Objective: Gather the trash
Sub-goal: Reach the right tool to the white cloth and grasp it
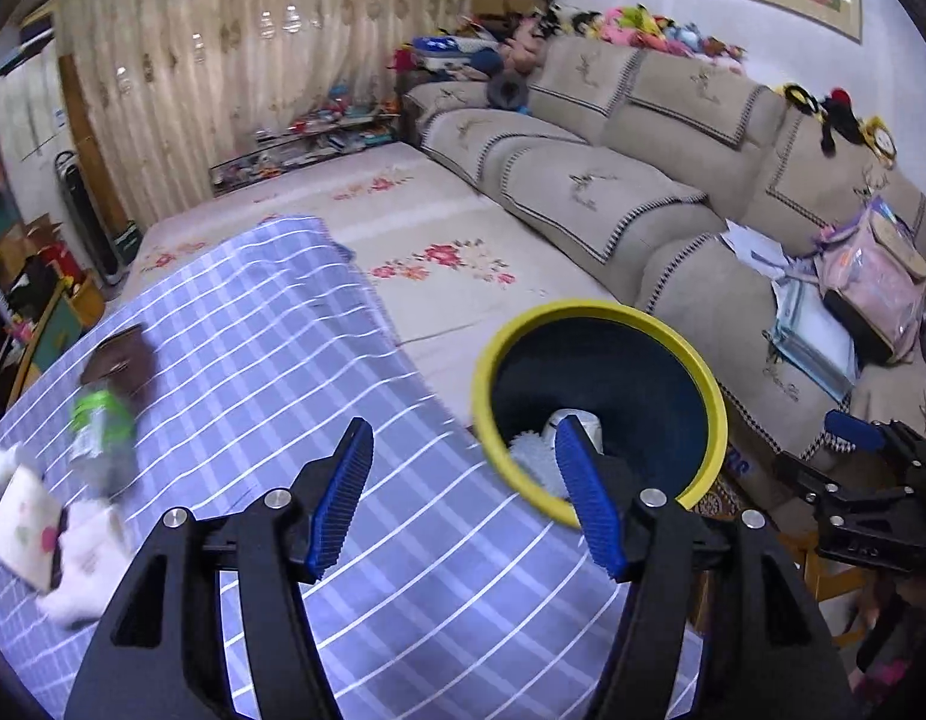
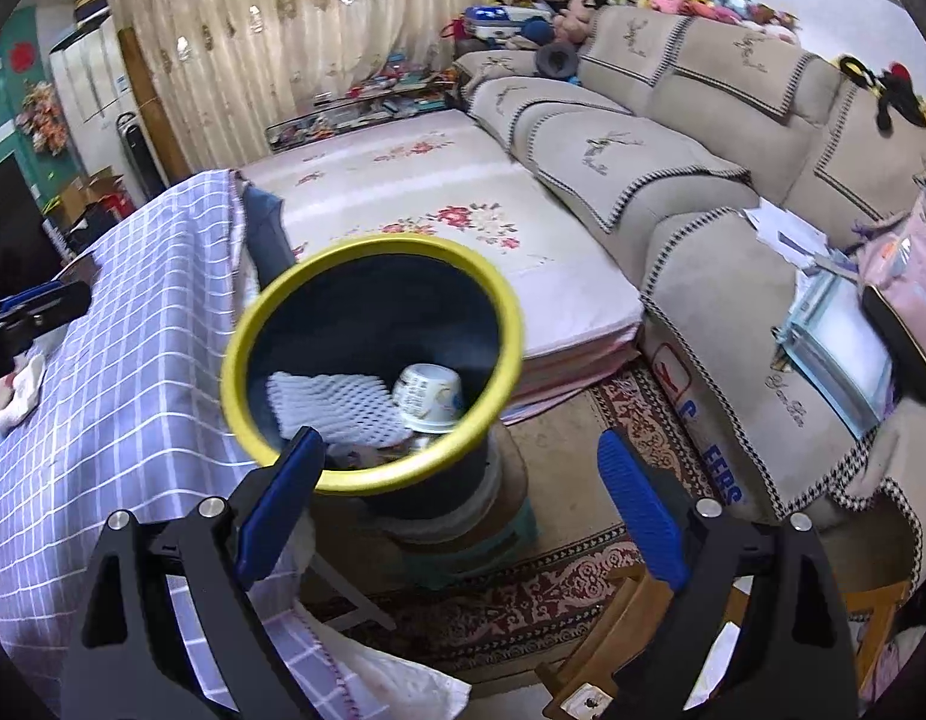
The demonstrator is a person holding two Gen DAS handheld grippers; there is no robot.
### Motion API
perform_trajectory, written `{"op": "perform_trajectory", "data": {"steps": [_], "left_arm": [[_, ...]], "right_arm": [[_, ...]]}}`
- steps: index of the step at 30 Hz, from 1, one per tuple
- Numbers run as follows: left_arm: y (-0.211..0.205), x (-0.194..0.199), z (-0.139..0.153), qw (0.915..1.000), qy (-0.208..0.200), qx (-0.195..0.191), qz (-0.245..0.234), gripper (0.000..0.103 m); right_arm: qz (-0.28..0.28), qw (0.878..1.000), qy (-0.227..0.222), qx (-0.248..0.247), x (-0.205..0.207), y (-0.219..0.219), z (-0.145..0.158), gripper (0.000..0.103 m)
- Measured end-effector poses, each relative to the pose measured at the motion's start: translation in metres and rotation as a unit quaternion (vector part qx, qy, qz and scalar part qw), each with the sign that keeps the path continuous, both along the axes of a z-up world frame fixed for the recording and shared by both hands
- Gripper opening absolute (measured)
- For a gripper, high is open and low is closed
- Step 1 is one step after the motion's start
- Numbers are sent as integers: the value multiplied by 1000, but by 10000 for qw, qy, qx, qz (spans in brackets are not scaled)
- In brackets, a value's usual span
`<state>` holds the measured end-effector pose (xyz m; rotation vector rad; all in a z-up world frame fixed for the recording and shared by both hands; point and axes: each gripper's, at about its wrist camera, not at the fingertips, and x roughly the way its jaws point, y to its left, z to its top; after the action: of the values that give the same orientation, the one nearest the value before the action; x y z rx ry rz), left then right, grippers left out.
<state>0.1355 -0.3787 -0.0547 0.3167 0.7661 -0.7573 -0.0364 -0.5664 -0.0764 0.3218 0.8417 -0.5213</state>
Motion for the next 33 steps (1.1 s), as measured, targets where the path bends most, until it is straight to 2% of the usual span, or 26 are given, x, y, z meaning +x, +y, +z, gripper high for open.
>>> {"op": "perform_trajectory", "data": {"steps": [9,15,19,25,29,31,33], "left_arm": [[67,-7,15,9991,-38,-245,355,63],[161,-9,14,9932,1,-360,1110,64],[239,-12,9,9815,-77,-333,1885,65],[358,-25,-1,9487,-78,-459,3127,67],[409,-33,-12,9316,-3,-610,3584,68],[423,-35,-15,9274,49,-686,3677,68],[423,-35,-16,9279,61,-699,3660,68]], "right_arm": [[567,9982,-36,-185,33,50,19,88],[1284,9915,-119,-194,74,104,26,88],[1867,9822,-166,-129,106,146,28,88],[2765,9608,-189,-3,160,217,27,88],[3296,9436,-243,176,195,268,29,88],[3469,9373,-246,244,211,288,27,88],[3585,9330,-161,275,228,308,22,88]]}}
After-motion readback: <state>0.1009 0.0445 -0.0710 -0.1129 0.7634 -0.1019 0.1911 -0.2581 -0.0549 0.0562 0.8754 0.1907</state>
